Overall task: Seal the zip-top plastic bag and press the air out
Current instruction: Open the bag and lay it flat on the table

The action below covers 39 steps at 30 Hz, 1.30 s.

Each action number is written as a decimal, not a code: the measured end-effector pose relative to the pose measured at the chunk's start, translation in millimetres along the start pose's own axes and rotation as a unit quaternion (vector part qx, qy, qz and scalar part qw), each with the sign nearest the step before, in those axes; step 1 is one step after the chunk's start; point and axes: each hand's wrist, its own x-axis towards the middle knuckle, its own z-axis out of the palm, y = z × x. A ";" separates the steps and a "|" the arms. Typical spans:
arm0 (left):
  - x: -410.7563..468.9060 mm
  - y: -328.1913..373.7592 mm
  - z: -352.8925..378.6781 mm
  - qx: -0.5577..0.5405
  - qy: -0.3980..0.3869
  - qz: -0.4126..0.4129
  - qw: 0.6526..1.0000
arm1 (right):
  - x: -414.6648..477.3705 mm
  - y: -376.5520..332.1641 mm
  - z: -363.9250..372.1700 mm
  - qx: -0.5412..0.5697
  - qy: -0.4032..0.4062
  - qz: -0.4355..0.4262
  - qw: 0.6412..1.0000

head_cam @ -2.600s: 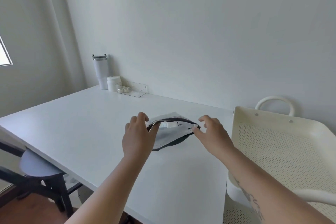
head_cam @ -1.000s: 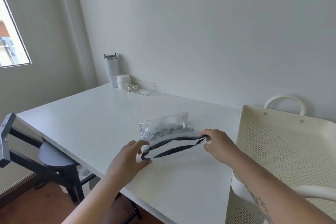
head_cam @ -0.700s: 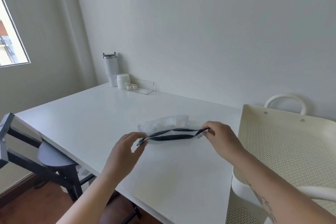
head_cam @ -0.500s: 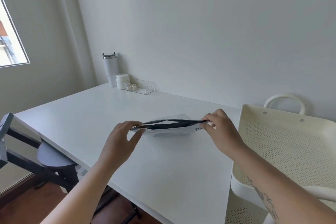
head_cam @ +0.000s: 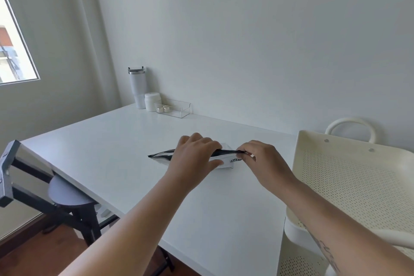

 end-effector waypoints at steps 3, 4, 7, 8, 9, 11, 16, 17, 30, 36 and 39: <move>0.8 2.4 3.5 -0.038 0.007 -0.011 0.999 | -1.6 -0.5 -0.2 -0.006 -0.005 -0.004 1.000; 0.4 2.8 5.0 -0.043 0.010 -0.013 0.999 | -1.8 -1.0 -0.1 -0.006 -0.011 -0.005 1.000; -0.7 2.3 9.2 -0.058 0.015 -0.024 0.998 | -1.8 -2.0 0.6 0.023 -0.026 0.000 0.999; -0.7 1.8 9.7 -0.067 0.016 -0.030 0.997 | -1.6 -1.9 0.7 0.040 -0.025 0.009 0.999; -0.2 1.1 9.8 -0.077 0.016 -0.036 0.996 | -1.4 -1.7 0.6 0.056 -0.019 0.022 0.998; 1.2 -0.6 8.8 -0.099 0.015 -0.043 0.994 | 0.4 -1.2 -0.1 0.077 -0.005 0.044 0.996; 7.6 -0.2 4.4 -0.134 0.005 -0.034 0.990 | 6.5 -3.5 -0.6 0.085 -0.005 0.051 0.995; 8.4 0.7 4.2 -0.133 0.005 -0.031 0.991 | 7.4 -4.0 -0.3 0.075 -0.007 0.046 0.996; 8.7 2.3 8.9 -0.119 0.029 -0.028 0.992 | 8.1 -7.2 3.3 0.060 -0.028 0.015 0.998; 9.3 -0.3 8.3 -0.126 0.029 -0.020 0.991 | 11.5 -11.2 3.7 0.039 -0.016 0.025 0.999; 10.4 1.1 10.5 -0.127 0.030 -0.023 0.991 | 10.7 -13.0 4.0 0.043 -0.001 0.040 0.998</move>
